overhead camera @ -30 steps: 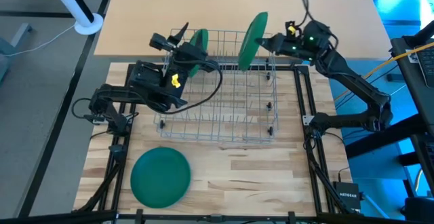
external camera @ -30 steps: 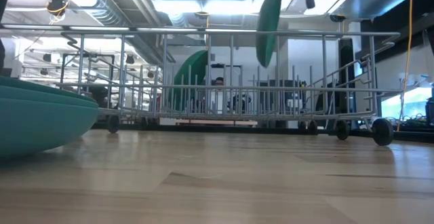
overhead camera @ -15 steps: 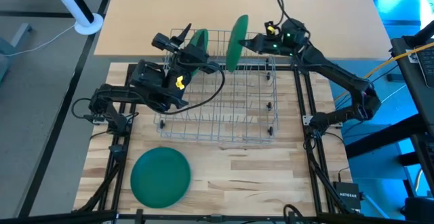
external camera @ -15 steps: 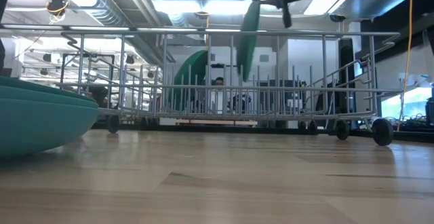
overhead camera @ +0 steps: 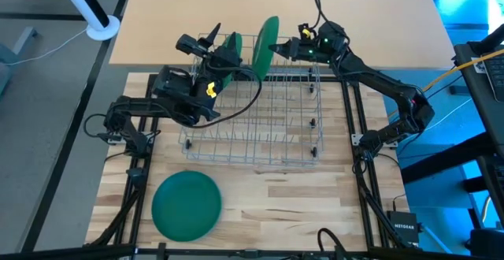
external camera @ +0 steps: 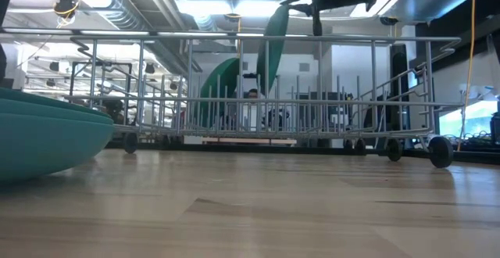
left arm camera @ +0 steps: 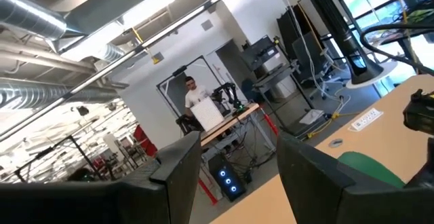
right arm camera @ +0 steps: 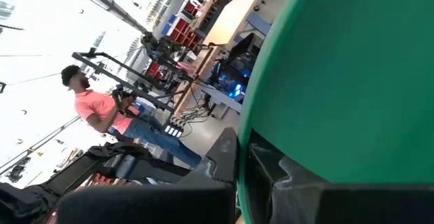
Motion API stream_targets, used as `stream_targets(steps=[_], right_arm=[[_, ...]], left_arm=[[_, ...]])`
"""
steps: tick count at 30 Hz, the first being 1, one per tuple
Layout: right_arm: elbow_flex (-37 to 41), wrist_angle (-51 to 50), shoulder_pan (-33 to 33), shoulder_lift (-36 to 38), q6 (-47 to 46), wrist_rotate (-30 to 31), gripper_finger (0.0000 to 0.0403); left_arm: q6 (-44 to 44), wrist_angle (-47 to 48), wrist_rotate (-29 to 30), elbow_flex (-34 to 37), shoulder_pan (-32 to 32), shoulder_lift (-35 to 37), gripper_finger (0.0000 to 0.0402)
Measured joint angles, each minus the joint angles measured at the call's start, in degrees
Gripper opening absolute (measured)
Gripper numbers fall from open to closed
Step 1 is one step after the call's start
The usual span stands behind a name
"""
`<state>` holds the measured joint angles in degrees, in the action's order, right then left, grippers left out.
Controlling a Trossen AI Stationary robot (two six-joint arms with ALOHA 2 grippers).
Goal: Sort dishes
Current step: Put the right green plate in the dish rack
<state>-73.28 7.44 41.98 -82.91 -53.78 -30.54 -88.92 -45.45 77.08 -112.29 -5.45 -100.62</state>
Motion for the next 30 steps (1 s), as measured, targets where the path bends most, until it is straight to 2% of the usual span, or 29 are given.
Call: stream_targets(steps=[5, 12, 30], right_arm=[[0.0, -0.6, 0.0, 0.0, 0.2, 0.3, 0.001], [0.0, -6.5, 0.0, 0.0, 2.8, 2.7, 0.001], [0.0, -4.5, 0.0, 0.0, 3.0, 3.8, 0.001]], left_arm=[[0.0, 0.0, 0.0, 0.0, 0.0, 0.0, 0.0182], [0.3, 0.0, 0.0, 0.0, 0.0, 0.0, 0.0182], [0.4, 0.0, 0.0, 0.0, 0.0, 0.0, 0.0182]])
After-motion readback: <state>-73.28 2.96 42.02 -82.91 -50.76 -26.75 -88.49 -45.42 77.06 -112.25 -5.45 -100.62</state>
